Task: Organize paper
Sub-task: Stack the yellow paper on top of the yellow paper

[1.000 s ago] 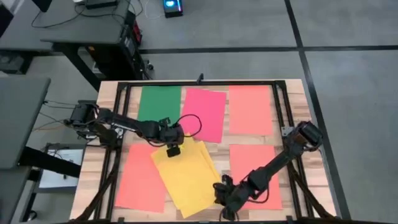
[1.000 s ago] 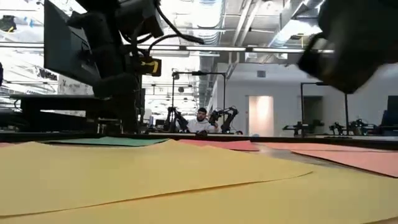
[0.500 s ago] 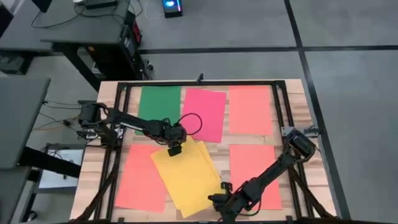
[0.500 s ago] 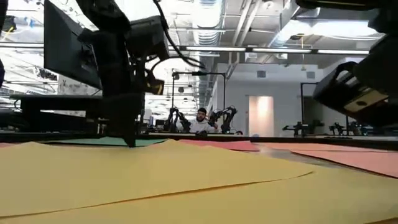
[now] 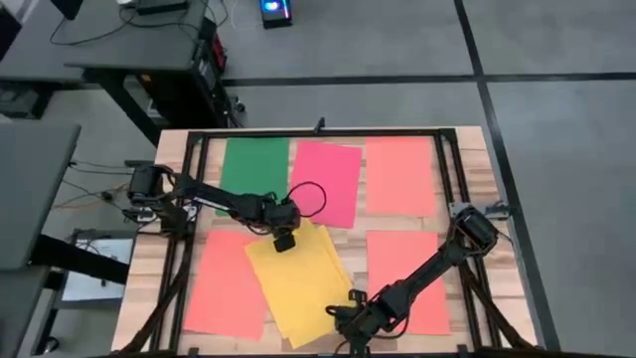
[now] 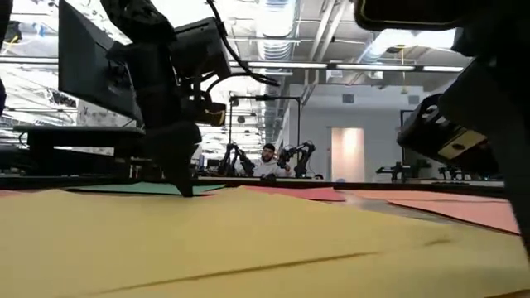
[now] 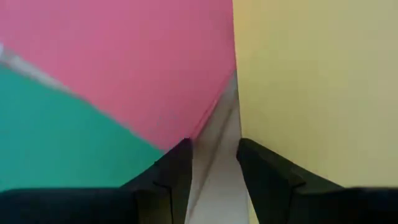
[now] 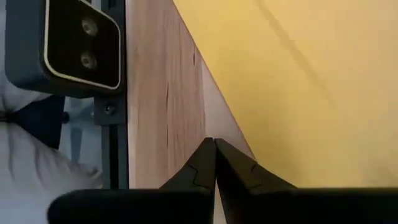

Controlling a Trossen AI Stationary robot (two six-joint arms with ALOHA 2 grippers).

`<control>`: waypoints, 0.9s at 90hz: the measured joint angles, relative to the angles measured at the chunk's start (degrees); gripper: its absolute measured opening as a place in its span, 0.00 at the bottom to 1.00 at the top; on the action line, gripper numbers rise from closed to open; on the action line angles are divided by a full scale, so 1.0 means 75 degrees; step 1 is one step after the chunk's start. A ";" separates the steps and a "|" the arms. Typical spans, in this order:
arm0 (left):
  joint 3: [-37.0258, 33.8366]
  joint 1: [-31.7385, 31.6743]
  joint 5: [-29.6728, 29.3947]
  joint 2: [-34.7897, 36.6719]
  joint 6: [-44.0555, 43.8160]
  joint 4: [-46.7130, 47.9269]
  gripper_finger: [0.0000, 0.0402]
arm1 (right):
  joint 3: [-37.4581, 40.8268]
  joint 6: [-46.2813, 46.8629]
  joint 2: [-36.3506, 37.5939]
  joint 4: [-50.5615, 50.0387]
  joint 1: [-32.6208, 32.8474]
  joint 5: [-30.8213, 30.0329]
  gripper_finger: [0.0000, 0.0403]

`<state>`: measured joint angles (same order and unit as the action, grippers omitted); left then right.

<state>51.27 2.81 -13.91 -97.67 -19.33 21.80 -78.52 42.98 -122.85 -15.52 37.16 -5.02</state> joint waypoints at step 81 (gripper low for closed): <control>0.1054 0.2063 -0.0921 0.1433 -0.0331 0.0463 0.30 | 0.0043 -0.0610 0.1236 -0.0418 0.0100 -0.1148 0.00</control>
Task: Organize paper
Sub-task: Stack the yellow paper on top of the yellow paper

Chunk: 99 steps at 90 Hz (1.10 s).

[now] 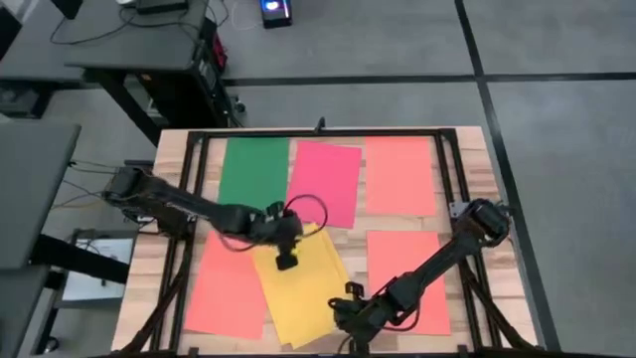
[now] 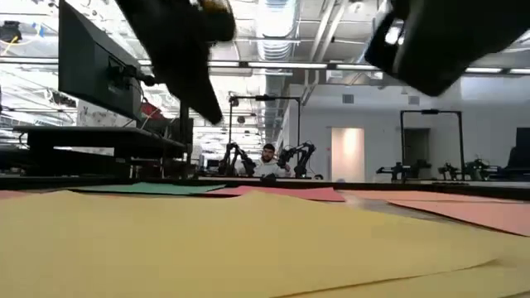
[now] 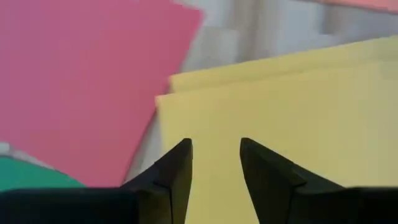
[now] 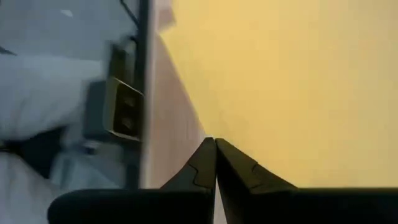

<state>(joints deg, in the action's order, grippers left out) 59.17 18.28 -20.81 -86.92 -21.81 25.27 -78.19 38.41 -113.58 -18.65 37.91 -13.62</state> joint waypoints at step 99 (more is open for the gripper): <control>0.0007 0.3144 0.1997 -0.2149 -0.3484 -0.0012 0.30 | 0.1092 0.0823 0.0247 -0.2730 -0.2026 0.0572 0.00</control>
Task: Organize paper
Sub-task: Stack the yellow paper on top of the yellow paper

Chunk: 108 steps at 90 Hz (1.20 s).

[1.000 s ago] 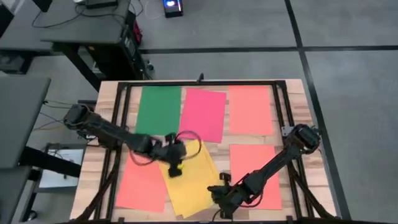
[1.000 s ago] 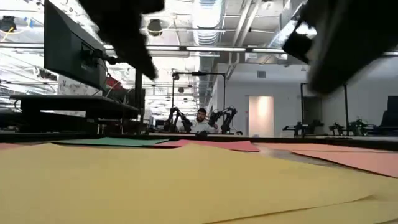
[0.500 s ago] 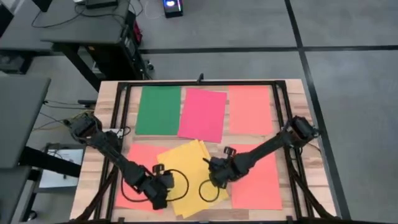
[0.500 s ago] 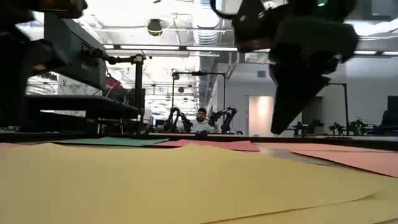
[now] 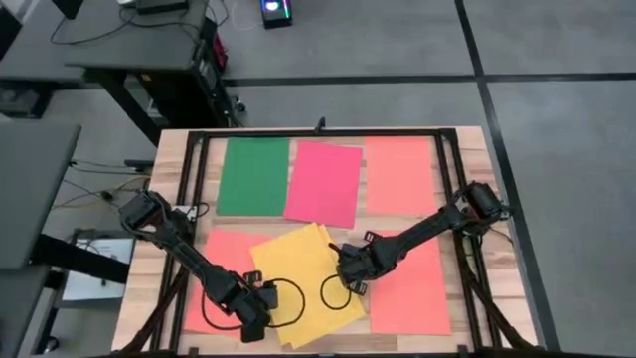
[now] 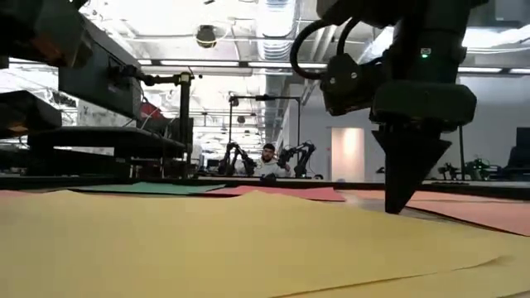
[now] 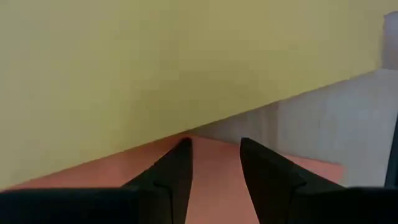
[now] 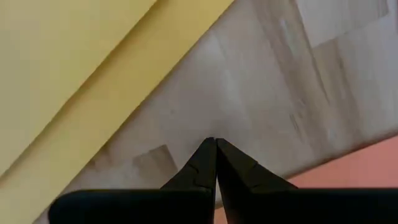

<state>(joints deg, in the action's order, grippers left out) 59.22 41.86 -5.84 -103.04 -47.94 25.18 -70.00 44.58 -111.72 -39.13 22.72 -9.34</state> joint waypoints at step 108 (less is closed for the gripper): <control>0.0643 -0.0361 0.0320 -0.0029 -0.0141 0.0048 0.30 | 0.0021 -0.0003 -0.0038 0.0430 0.0054 0.0264 0.00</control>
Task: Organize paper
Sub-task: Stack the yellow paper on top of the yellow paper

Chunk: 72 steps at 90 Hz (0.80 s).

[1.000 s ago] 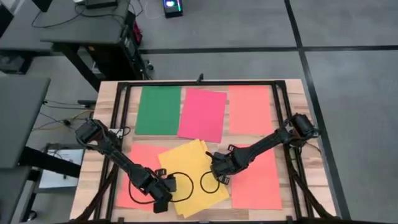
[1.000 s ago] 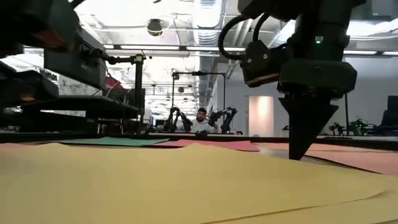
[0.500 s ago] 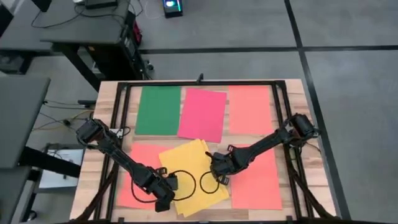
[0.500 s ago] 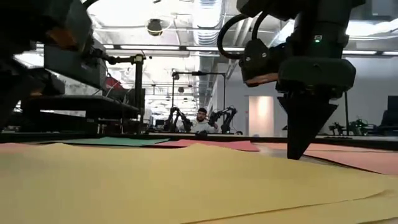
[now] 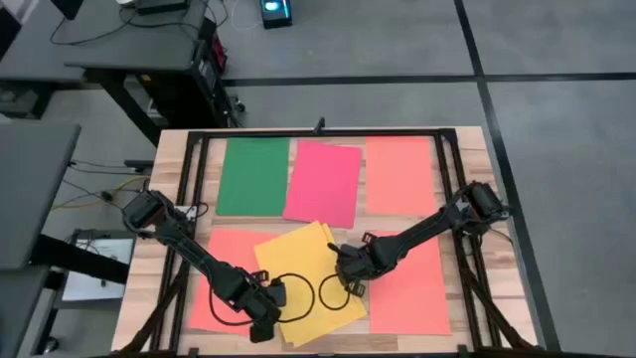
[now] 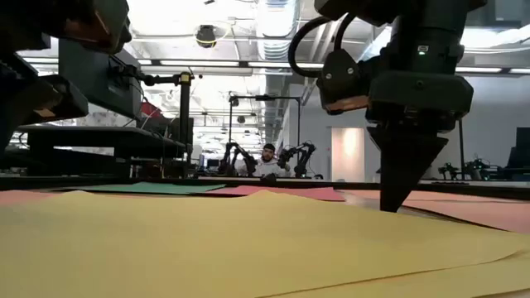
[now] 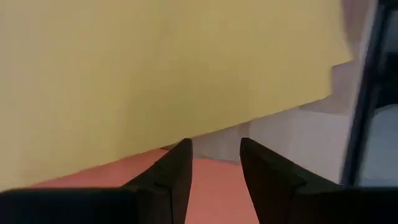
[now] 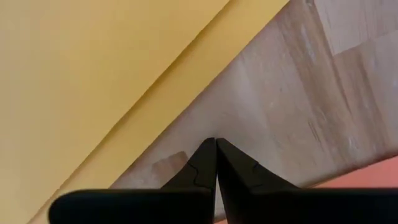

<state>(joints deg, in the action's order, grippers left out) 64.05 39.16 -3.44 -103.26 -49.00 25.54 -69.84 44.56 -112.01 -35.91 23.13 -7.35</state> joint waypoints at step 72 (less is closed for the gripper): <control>-0.0055 0.0000 0.0280 -0.0298 -0.0555 -0.0281 0.30 | -0.0003 0.0225 -0.0015 0.0612 0.0257 0.0387 0.00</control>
<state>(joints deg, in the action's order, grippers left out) 63.64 39.16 -1.34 -105.50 -53.17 23.43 -69.87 46.24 -112.12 -31.32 25.06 -4.45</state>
